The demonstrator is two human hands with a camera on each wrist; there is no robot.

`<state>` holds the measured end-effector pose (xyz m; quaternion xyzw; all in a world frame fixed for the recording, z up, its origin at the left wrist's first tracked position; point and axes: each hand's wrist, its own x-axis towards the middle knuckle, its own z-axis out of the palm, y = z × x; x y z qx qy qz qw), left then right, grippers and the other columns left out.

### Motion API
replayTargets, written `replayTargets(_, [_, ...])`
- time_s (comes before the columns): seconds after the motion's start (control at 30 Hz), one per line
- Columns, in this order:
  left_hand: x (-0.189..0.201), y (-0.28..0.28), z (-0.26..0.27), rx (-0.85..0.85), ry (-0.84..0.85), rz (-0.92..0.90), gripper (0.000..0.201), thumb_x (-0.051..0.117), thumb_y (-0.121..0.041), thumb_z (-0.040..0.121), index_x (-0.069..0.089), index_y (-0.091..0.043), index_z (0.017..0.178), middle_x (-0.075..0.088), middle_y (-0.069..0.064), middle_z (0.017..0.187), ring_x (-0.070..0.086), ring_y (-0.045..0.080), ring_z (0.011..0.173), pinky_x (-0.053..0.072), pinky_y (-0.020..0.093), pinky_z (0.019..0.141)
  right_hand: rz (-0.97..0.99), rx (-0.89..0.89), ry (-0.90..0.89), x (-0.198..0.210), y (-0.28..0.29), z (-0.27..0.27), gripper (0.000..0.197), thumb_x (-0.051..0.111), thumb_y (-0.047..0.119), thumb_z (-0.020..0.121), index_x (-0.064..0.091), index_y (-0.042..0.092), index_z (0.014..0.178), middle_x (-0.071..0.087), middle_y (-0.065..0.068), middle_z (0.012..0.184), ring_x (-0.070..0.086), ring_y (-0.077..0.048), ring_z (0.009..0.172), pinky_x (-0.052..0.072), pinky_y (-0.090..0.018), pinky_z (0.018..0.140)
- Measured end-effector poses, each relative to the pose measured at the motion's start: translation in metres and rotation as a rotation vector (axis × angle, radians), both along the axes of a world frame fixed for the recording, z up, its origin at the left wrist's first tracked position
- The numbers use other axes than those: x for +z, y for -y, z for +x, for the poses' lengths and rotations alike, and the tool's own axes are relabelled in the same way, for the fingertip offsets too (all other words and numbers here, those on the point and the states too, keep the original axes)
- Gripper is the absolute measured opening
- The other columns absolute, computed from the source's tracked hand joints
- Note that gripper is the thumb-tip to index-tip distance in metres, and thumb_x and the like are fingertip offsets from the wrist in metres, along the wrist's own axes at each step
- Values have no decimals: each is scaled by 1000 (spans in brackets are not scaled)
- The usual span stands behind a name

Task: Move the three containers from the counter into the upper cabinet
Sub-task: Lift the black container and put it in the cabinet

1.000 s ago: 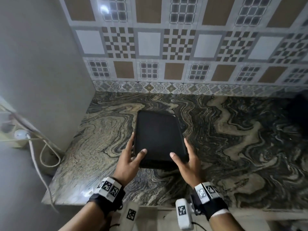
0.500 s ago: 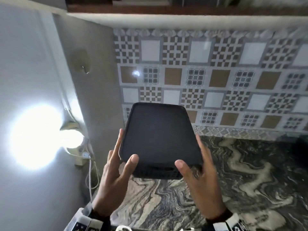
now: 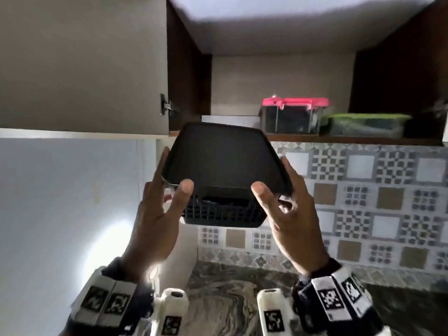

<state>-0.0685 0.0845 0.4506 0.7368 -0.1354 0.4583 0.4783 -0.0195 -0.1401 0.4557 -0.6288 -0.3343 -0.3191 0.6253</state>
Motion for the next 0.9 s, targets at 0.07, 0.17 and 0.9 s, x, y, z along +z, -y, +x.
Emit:
replayTargets(0.07, [31, 0, 7, 29, 60, 29, 74, 41, -77, 83, 24, -59, 153, 54, -48, 125, 50, -31, 113, 36, -4, 86, 8, 11, 45, 33, -5, 7, 52, 72, 61, 84, 58, 45, 132, 73, 13, 123, 68, 13, 109, 52, -6, 87])
replayTargets(0.17, [75, -3, 25, 44, 88, 71, 63, 40, -71, 85, 26, -60, 146, 50, -50, 129, 50, -30, 115, 36, -6, 88, 3, 25, 94, 80, -11, 21, 26, 72, 55, 85, 64, 51, 110, 75, 26, 107, 69, 11, 107, 52, -10, 93])
replayTargets(0.9, [187, -42, 210, 148, -177, 156, 94, 51, -85, 79, 49, -19, 145, 66, 0, 136, 63, 24, 122, 44, 37, 99, -354, -252, -67, 189, -40, 204, 48, 78, 63, 80, 64, 29, 110, 70, 16, 99, 65, -6, 89, 43, -12, 73])
